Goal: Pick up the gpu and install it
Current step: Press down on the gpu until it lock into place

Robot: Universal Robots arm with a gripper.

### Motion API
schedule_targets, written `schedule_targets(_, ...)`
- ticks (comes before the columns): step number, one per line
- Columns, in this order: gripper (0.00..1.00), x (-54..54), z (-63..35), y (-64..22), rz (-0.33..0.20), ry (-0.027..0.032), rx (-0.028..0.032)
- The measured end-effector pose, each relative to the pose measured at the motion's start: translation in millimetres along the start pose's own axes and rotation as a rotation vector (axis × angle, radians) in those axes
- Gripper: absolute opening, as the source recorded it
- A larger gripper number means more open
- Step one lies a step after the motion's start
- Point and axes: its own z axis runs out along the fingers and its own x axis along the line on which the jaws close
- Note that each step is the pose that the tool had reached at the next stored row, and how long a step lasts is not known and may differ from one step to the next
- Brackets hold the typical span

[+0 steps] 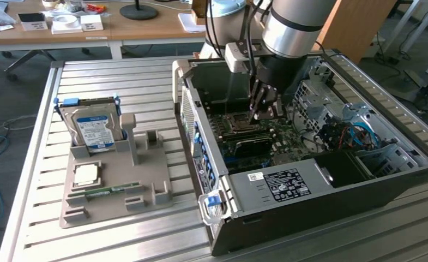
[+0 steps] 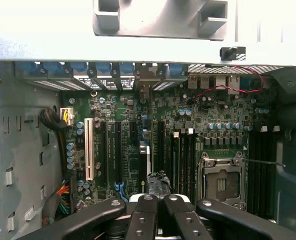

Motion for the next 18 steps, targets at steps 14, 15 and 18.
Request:
schedule_targets(14, 0.11, 1.0, 10.0, -0.2, 0.0, 0.0006, 0.0)
schedule_targets(15, 0.11, 1.0, 10.9, -0.2, 0.0, 0.0006, 0.0)
schedule_targets(18, 0.11, 1.1, 11.0, -0.2, 0.0, 0.0008, -0.0001)
